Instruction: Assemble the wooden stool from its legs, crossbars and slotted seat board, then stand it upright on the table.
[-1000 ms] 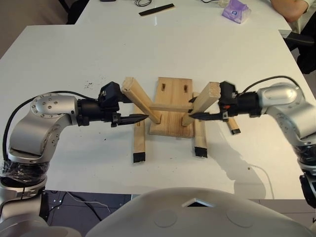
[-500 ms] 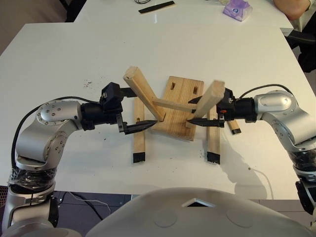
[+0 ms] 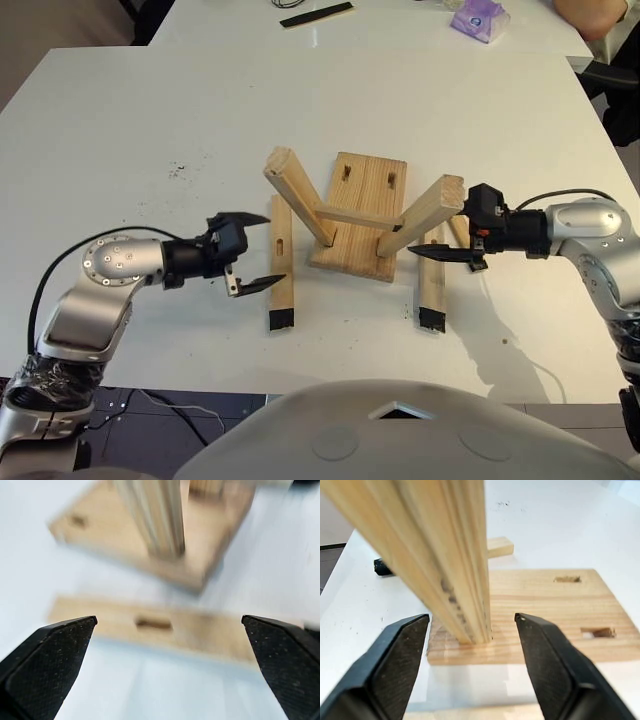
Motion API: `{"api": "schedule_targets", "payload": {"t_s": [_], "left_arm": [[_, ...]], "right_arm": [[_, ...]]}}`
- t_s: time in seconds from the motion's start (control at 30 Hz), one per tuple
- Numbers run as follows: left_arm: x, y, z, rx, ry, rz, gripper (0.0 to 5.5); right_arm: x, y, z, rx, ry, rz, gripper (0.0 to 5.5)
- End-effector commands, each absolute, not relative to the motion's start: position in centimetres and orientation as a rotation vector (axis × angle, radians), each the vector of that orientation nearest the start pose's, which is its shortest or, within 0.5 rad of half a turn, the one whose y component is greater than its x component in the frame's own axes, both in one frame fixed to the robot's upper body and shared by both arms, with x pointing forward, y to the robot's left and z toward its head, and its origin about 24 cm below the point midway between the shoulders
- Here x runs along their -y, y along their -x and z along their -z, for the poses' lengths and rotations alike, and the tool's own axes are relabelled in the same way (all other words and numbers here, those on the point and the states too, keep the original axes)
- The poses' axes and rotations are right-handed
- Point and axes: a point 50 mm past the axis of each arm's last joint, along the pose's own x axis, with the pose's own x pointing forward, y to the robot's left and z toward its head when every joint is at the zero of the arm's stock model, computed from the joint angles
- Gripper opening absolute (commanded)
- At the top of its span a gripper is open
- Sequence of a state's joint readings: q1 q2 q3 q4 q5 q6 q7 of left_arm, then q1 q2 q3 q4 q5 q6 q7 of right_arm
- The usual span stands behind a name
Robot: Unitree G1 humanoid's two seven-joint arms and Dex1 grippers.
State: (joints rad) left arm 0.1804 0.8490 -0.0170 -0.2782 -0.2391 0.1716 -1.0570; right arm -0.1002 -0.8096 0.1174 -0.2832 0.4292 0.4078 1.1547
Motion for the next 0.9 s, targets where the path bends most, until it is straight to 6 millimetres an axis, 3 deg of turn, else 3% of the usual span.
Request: {"api": "schedule_targets", "payload": {"t_s": [0.03, 0.27, 0.47, 0.57, 0.7, 0.9], "left_arm": [[-21.0, -18.6, -7.9, -0.339, -0.391, 1.145, 5.37], [-20.5, -18.8, -8.0, -0.332, -0.348, 1.157, 5.37], [-20.0, -19.9, -4.9, -0.397, -0.36, 1.067, 5.37], [-20.0, -19.4, -3.1, -0.44, -0.349, 1.045, 5.37], [-21.6, -18.8, -1.5, -0.507, -0.346, 0.982, 5.37], [-24.5, -18.9, -1.0, -0.554, -0.371, 0.9, 5.37]], "right_arm": [[19.7, -22.4, -9.4, -0.396, 0.339, -1.266, 3.16], [19.7, -23.3, -7.4, -0.399, 0.296, -1.191, 3.16], [19.6, -23.9, -5.0, -0.439, 0.284, -1.121, 3.16], [20.3, -23.7, -4.2, -0.475, 0.295, -1.115, 3.16], [22.6, -23.1, -2.7, -0.565, 0.322, -1.075, 3.16], [27.4, -21.3, 0.0, -0.699, 0.334, -0.937, 3.16]]}}
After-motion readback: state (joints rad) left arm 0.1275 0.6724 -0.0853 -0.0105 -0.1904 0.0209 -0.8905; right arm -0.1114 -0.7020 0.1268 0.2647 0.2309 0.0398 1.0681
